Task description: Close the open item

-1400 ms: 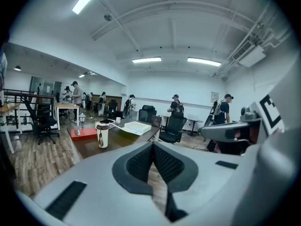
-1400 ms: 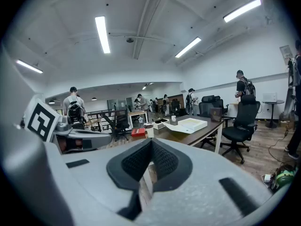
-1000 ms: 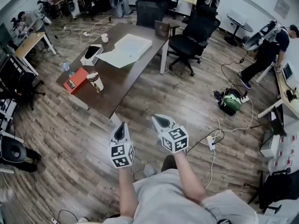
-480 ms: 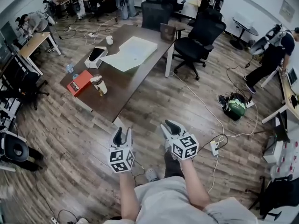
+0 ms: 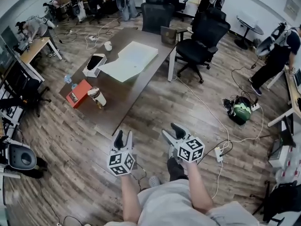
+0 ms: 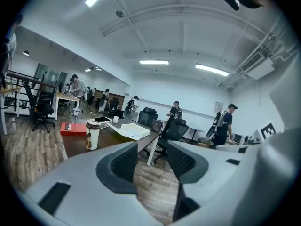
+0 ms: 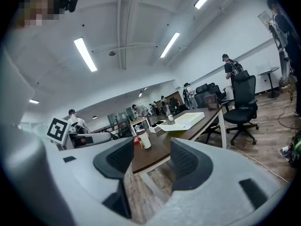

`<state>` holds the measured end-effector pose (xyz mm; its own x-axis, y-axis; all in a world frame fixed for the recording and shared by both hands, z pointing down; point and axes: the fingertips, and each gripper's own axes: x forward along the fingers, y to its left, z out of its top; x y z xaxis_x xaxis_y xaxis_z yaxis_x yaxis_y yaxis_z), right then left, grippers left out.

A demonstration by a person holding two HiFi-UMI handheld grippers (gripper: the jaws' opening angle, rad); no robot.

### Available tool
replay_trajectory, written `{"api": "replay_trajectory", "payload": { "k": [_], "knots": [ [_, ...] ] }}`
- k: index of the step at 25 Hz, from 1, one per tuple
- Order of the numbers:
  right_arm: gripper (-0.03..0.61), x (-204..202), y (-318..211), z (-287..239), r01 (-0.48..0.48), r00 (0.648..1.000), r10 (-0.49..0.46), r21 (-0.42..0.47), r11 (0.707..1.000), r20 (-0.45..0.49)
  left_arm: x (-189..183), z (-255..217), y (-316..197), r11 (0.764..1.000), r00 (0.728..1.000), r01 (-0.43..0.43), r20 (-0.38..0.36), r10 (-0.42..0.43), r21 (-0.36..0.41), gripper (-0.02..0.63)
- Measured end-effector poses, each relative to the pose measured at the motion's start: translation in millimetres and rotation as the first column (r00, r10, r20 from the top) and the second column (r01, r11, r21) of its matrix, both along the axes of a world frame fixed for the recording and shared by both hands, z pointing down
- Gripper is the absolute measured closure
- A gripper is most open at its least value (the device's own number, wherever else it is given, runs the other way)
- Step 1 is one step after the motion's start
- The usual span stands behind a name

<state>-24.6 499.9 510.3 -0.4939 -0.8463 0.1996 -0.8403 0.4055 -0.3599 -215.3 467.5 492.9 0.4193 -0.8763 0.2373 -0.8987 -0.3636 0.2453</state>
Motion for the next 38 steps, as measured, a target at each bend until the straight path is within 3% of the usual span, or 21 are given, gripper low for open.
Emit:
{"api": "replay_trajectory", "payload": {
  "k": [5, 12, 17, 21, 26, 32, 38],
  "knots": [
    [0.281, 39.4, -46.4, 3.4, -0.033, 0.999, 0.033, 0.004, 0.999, 0.025, 29.2, 3.6, -58.9, 1.000, 1.000, -0.017, 0.007, 0.017, -0.004, 0.434],
    [0.287, 98.2, -119.8, -10.1, -0.011, 0.999, 0.009, 0.033, 0.999, 0.033, 85.7, -19.2, -134.9, 0.999, 1.000, -0.005, -0.004, 0.005, 0.042, 0.442],
    [0.337, 132.9, -166.7, -11.0, 0.010, 0.998, -0.012, 0.030, 1.000, 0.058, 115.9, -24.4, -167.9, 0.998, 0.999, 0.019, 0.026, -0.021, 0.052, 0.446],
    [0.350, 144.1, -197.7, -3.8, 0.060, 0.996, -0.062, 0.027, 0.998, 0.060, 118.3, -21.8, -190.8, 0.995, 0.995, 0.084, 0.042, -0.086, 0.050, 0.453],
    [0.359, 166.7, -225.2, -1.4, 0.081, 0.993, -0.083, 0.027, 0.996, 0.084, 122.8, -28.2, -201.8, 0.987, 0.989, 0.147, 0.008, -0.148, 0.067, 0.468],
    [0.359, 173.4, -241.3, 10.5, 0.099, 0.991, -0.098, -0.006, 0.995, 0.090, 96.6, -15.9, -210.0, 0.975, 0.975, 0.220, 0.025, -0.221, 0.030, 0.468],
    [0.359, 200.0, -265.7, 31.4, 0.060, 0.995, -0.056, -0.047, 0.997, 0.085, 104.7, 0.0, -242.8, 0.974, 0.974, 0.225, 0.000, -0.225, 0.007, 0.468]
  ]
}}
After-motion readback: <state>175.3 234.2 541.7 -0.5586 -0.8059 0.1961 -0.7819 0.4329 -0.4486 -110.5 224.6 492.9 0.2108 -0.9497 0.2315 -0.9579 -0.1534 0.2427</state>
